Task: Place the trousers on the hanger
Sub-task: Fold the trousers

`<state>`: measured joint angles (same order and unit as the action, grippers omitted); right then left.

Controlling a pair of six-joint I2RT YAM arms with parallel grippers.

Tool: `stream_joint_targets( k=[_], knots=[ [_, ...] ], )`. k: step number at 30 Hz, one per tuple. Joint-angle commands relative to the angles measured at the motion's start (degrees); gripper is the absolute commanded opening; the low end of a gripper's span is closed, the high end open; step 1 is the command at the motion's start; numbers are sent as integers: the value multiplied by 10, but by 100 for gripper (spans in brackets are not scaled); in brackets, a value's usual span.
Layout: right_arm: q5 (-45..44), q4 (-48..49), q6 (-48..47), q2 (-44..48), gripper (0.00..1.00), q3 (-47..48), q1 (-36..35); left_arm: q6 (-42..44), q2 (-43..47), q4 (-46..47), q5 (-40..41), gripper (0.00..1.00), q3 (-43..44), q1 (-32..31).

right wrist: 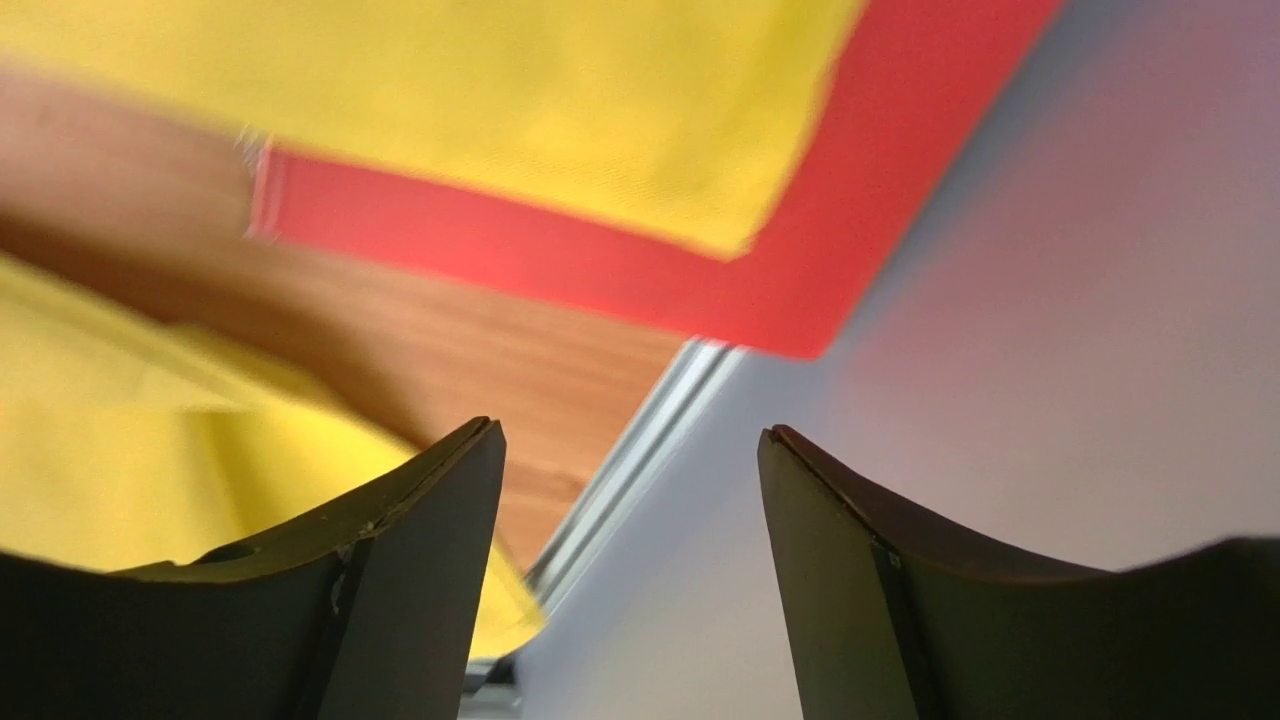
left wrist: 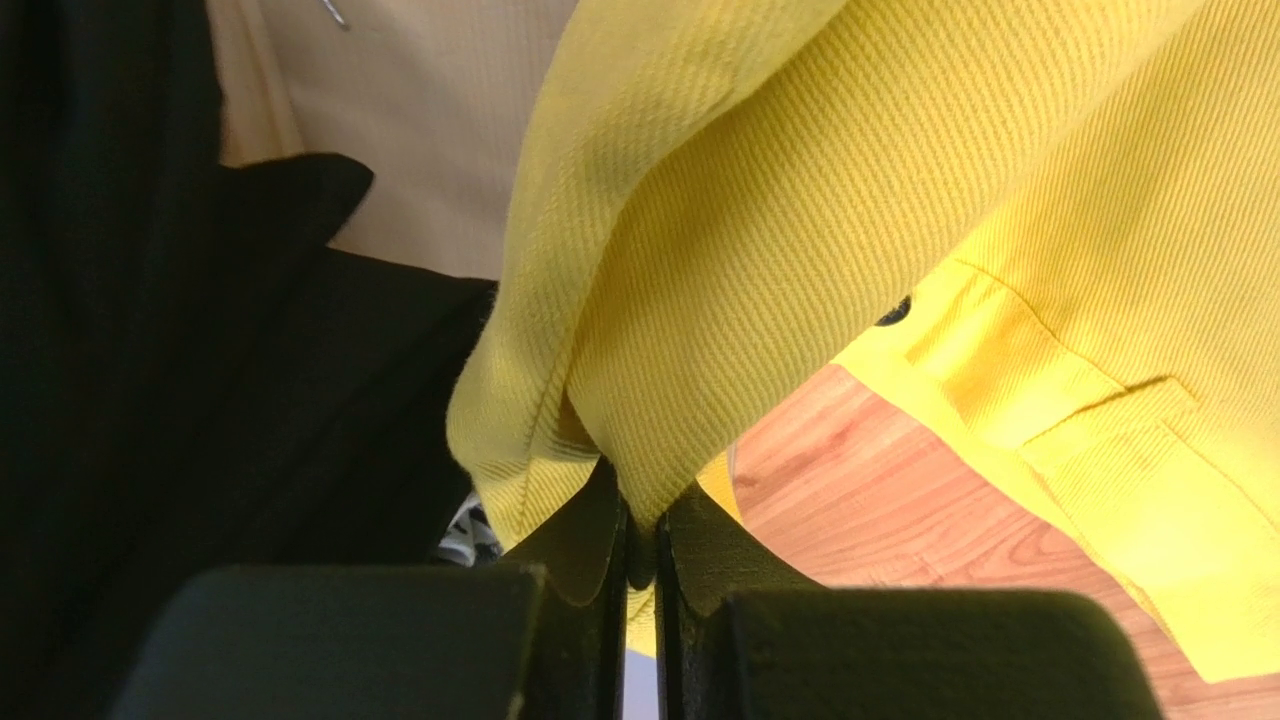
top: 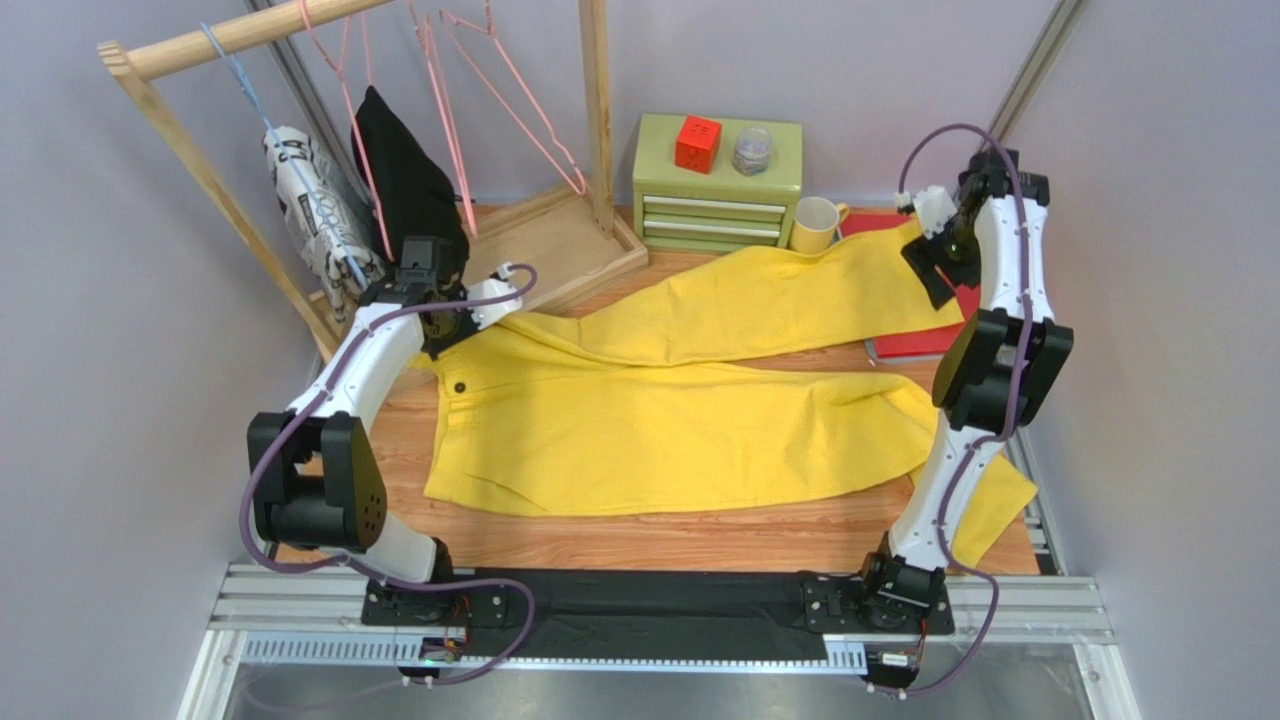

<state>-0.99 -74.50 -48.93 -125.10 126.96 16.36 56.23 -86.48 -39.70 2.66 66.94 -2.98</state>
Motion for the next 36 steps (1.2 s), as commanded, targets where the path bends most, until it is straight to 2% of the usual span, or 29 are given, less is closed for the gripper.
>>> stream_joint_targets(
  k=[1,2,5,9,13,16,21,23,26,27,30,34,35,36],
  knots=[
    [68,-39,-37,138,60,-130,17,-15,-11,-24,14,8,20,-1],
    [84,-31,-36,151,58,-180,17,-16,-12,-26,11,8,19,-1],
    [101,-7,-23,170,57,-223,0,-16,-17,-31,9,8,11,-2],
    [99,49,-32,142,53,-227,-15,-20,-29,-51,3,8,15,-3],
    [87,80,-84,97,49,-205,-14,-21,-33,-67,-7,8,26,-3],
    [90,84,-108,62,52,-173,-15,-22,-36,-71,-7,9,28,-3],
    [82,88,-122,-6,62,-133,-17,-27,-49,-71,-10,9,28,-3],
    [70,100,-125,-20,62,-131,-19,-31,-54,-72,-10,9,28,-3],
    [61,116,-126,-39,52,-134,-23,-31,-56,-72,-9,9,28,-3],
    [59,117,-127,-44,41,-133,-22,-31,-55,-73,-9,9,27,-3],
    [50,122,-131,-51,23,-132,-22,-30,-55,-73,-8,9,27,-3],
    [49,131,-138,-50,16,-131,-20,-34,-62,-76,-11,9,35,-3],
    [49,133,-138,-49,18,-131,-20,-35,-67,-79,-12,9,37,-3],
    [51,138,-139,-49,26,-133,-21,-37,-69,-81,-14,9,42,-3]
  ],
)
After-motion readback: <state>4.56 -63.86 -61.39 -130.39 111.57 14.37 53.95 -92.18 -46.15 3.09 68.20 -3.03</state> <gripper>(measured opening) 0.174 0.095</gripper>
